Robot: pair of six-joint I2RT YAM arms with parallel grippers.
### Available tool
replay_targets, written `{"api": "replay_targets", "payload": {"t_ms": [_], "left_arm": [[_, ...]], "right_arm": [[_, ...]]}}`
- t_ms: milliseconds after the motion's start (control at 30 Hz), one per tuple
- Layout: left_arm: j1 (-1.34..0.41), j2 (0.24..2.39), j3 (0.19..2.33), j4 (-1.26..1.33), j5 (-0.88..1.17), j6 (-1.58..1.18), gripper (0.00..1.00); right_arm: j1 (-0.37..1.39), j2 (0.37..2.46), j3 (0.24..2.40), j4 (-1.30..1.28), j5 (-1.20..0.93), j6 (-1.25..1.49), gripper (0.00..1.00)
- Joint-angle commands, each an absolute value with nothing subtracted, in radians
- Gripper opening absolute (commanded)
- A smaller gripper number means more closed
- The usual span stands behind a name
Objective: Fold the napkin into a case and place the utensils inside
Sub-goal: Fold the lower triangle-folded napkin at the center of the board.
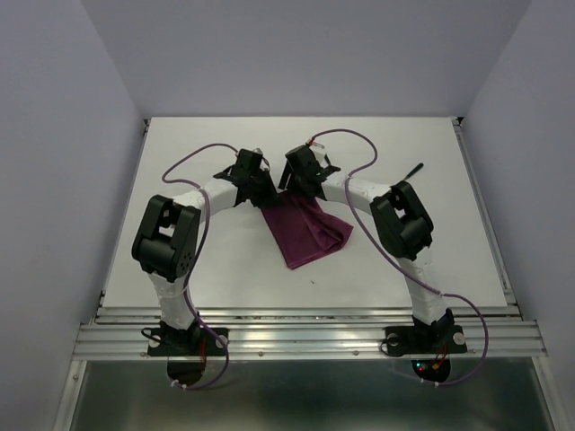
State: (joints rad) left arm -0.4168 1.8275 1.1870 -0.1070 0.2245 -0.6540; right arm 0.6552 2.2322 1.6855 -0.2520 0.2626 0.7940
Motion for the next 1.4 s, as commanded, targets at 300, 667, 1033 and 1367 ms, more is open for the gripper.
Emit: {"api": "replay_targets", "payload": {"t_ms": [300,667,1033,1367], "left_arm": [[-0.416,1.825,1.109,0.09,0.343,-0.738,0.37],[-0.436,1.841,1.106,0.14,0.348,-0.77,0.38],[-0.472,1.816,1.037,0.305,0.377,-0.807,0.2],[-0.48,1.873,1.022,0.394,0.433,-0.733,0.09]], "right_arm": [[0.649,2.197,1.681,-0.27,0.132,0.917,0.69],[0.649,2.22,1.698,-0.27,0.084,0.95,0.67],[0.64,2.217,1.692,-0.27,0.075,0.931,0.65],[0.64,2.212,1.674,-0.27,0.061,0.911,0.6]]}}
